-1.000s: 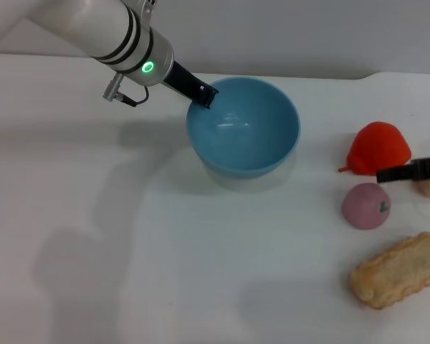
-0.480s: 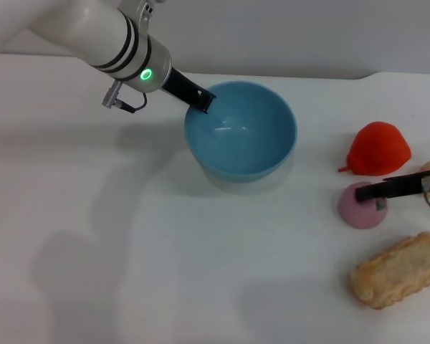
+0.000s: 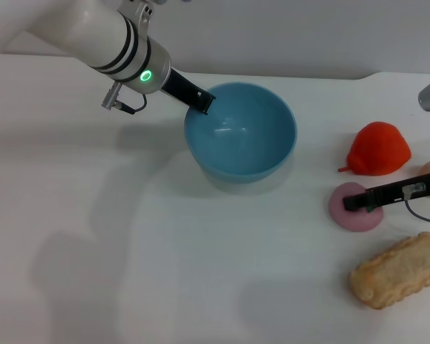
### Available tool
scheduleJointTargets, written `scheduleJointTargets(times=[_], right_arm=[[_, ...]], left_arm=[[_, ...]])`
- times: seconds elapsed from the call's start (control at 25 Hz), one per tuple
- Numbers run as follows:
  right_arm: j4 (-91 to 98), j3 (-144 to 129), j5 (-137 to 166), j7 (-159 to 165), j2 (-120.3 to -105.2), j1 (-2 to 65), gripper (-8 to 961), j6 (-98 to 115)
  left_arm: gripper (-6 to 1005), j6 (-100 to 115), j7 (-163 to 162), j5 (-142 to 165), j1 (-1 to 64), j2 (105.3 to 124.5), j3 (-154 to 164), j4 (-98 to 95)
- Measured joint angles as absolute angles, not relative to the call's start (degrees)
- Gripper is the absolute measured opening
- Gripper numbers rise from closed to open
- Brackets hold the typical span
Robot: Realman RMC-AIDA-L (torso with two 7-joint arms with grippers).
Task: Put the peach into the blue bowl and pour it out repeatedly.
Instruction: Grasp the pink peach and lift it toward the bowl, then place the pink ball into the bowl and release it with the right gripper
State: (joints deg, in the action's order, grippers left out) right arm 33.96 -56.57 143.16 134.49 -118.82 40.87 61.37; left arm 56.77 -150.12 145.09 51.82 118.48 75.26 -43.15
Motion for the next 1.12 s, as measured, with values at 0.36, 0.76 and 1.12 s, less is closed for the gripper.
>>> scheduleJointTargets(times=[0.36,0.76,1.12], right_arm=[[37.2,-58.4,143.2,134.3,-118.83,40.5,374,63.2],[48.4,-59.0,136.6,133.0,-118.78,38.0,90,69.1],[60.7,-61.3,131.2,132.9,-118.76,38.1,54,74.6]], left_arm=[[-1,56.8,-150.1,145.1,51.9,118.48,75.9,-43.1],[0,56.8,-150.1,144.5,51.6,118.47,75.8,-43.1],[0,56.9,-150.4,144.2,50.7,118.48,75.9,-43.1]])
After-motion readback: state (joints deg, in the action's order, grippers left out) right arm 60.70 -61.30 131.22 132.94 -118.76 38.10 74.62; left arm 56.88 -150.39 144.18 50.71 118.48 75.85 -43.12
